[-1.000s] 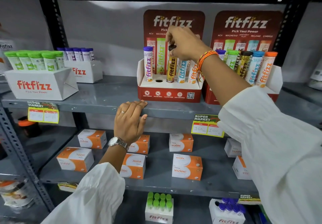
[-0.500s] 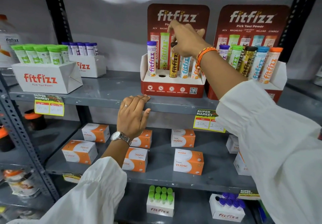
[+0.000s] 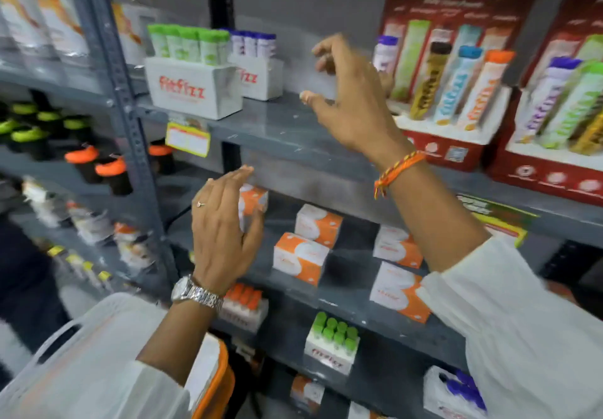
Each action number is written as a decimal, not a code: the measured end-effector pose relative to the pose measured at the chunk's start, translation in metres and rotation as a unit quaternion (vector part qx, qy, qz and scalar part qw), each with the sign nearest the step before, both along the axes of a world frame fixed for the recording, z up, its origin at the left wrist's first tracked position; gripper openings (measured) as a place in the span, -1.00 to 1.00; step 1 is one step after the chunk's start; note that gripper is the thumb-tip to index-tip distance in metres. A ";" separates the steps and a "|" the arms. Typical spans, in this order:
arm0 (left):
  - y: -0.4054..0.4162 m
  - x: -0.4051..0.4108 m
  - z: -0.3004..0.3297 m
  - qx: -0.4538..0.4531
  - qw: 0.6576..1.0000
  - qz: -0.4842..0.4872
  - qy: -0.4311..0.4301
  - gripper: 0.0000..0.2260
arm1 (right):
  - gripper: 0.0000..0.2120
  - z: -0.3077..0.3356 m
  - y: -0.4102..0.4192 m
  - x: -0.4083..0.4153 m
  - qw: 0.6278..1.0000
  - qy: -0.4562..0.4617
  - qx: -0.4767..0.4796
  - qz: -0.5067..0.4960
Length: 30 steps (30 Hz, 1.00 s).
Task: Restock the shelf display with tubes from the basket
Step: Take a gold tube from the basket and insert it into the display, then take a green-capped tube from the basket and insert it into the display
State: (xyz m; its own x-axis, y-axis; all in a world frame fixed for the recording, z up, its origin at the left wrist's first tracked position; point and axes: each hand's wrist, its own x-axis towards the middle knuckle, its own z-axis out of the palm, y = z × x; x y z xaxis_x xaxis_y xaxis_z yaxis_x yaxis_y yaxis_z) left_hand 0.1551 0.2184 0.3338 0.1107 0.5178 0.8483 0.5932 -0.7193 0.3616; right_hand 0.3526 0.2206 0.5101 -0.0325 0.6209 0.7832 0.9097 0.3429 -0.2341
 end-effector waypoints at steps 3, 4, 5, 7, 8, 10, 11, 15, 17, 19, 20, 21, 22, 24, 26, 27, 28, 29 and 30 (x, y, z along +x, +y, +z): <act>-0.021 -0.049 -0.042 -0.069 0.997 0.042 -0.011 -0.59 | -0.55 -0.057 0.008 -0.052 0.995 -0.009 -0.055 0.081; -0.029 -0.065 -0.059 -0.096 0.993 0.062 -0.014 -0.59 | -0.57 -0.078 0.011 -0.069 0.991 -0.010 -0.079 0.109; -0.039 -0.080 -0.077 -0.126 0.988 0.084 -0.015 -0.59 | -0.58 -0.100 0.013 -0.087 0.986 -0.009 -0.106 0.132; -0.062 -0.108 -0.122 -0.202 0.970 0.131 -0.016 -0.60 | -0.60 -0.151 0.020 -0.123 0.969 -0.012 -0.167 0.182; -0.076 -0.118 -0.145 -0.242 0.960 0.144 -0.016 -0.60 | -0.61 -0.176 0.022 -0.138 0.958 -0.014 -0.200 0.206; -0.106 -0.132 -0.189 -0.304 0.942 0.144 -0.002 -0.61 | -0.62 -0.224 0.022 -0.164 0.929 -0.035 -0.280 0.241; -0.122 -0.139 -0.208 -0.327 0.934 0.145 0.006 -0.63 | -0.62 -0.248 0.021 -0.177 0.910 -0.058 -0.319 0.257; -0.177 -0.159 -0.261 -0.402 0.897 0.183 -0.008 -0.68 | -0.61 -0.330 0.011 -0.224 0.822 -0.110 -0.452 0.327; -0.197 -0.165 -0.276 -0.420 0.884 0.204 -0.009 -0.71 | -0.64 -0.361 0.004 -0.247 0.790 -0.135 -0.487 0.347; -0.210 -0.167 -0.284 -0.428 0.877 0.217 0.003 -0.73 | -0.63 -0.387 -0.003 -0.272 0.765 -0.158 -0.511 0.359; -0.214 -0.167 -0.286 -0.426 0.878 0.218 0.007 -0.73 | -0.62 -0.396 -0.006 -0.282 0.755 -0.168 -0.520 0.362; -0.219 -0.169 -0.289 -0.425 0.878 0.221 0.008 -0.74 | -0.60 -0.407 -0.008 -0.293 0.746 -0.174 -0.530 0.363; -0.221 -0.170 -0.291 -0.420 0.880 0.221 0.011 -0.76 | -0.57 -0.416 -0.010 -0.302 0.739 -0.177 -0.540 0.362; -0.225 -0.172 -0.296 -0.418 0.881 0.218 0.034 -0.78 | -0.53 -0.432 -0.013 -0.318 0.718 -0.172 -0.563 0.371; -0.225 -0.174 -0.300 -0.427 0.876 0.217 0.059 -0.78 | -0.52 -0.444 -0.017 -0.332 0.696 -0.162 -0.581 0.389; -0.224 -0.175 -0.301 -0.435 0.871 0.217 0.070 -0.78 | -0.51 -0.449 -0.018 -0.338 0.690 -0.160 -0.589 0.390; -0.223 -0.175 -0.301 -0.441 0.867 0.217 0.082 -0.79 | -0.49 -0.452 -0.020 -0.343 0.685 -0.159 -0.596 0.387; -0.222 -0.175 -0.302 -0.445 0.864 0.217 0.094 -0.81 | -0.48 -0.456 -0.020 -0.349 0.682 -0.159 -0.602 0.384; -0.221 -0.176 -0.303 -0.445 0.863 0.216 0.106 -0.84 | -0.46 -0.460 -0.021 -0.353 0.680 -0.160 -0.605 0.382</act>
